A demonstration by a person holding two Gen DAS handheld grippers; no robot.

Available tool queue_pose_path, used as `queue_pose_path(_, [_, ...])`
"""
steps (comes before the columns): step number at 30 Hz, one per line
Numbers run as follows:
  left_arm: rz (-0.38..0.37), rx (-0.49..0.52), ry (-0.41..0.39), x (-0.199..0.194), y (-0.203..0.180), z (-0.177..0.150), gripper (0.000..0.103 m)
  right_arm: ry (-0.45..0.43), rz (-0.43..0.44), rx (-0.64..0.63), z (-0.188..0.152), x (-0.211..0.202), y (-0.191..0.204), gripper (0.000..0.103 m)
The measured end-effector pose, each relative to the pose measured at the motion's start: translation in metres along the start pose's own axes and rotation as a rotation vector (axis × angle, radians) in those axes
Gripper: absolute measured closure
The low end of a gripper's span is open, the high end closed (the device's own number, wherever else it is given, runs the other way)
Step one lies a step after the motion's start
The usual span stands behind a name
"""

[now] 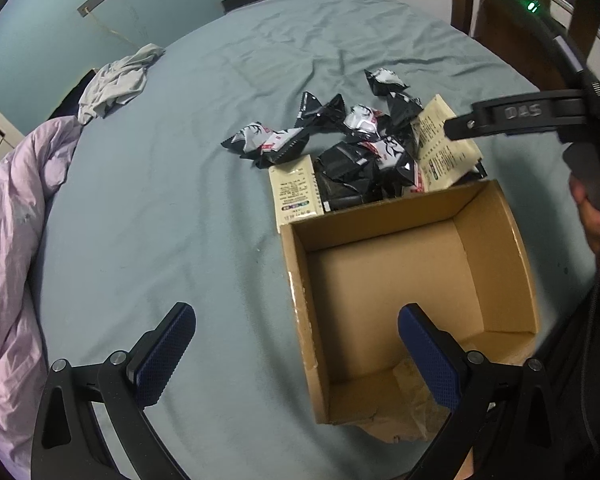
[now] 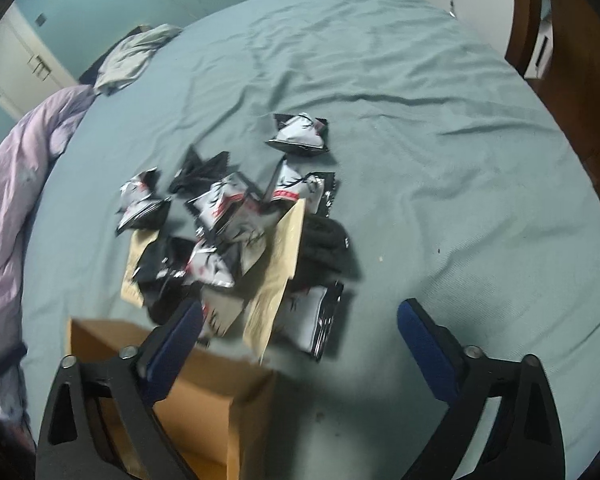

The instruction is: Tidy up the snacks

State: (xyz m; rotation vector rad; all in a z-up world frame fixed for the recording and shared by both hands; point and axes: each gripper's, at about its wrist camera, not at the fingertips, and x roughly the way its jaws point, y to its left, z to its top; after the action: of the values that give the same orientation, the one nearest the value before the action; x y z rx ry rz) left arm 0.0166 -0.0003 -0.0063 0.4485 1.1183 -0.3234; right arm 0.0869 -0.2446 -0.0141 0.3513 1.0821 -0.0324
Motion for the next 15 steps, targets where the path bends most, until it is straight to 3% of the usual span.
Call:
queue_pose_path(8, [0.0,-0.039,-0.004,0.003,0.008,0.005,0.0,0.044,0.036,0.01,0.017,0.031,0.007,0.04])
queue_pose_path(10, [0.009,-0.05,-0.011,0.003,0.009,0.007,0.0,0.045,0.062,0.026,0.02,0.035,0.004,0.052])
queue_pose_path(12, [0.003,-0.063,-0.014,0.004,0.012,0.009,0.0,0.045,0.061,0.013,0.021,0.038,0.002,0.079])
queue_pose_path(14, [-0.007,-0.075,-0.016,0.006,0.014,0.011,0.0,0.042,0.061,-0.004,0.018,0.037,0.002,0.096])
queue_pose_path(15, [-0.012,-0.082,-0.017,0.007,0.015,0.011,0.0,0.042,0.074,-0.006,0.018,0.037,0.001,0.097])
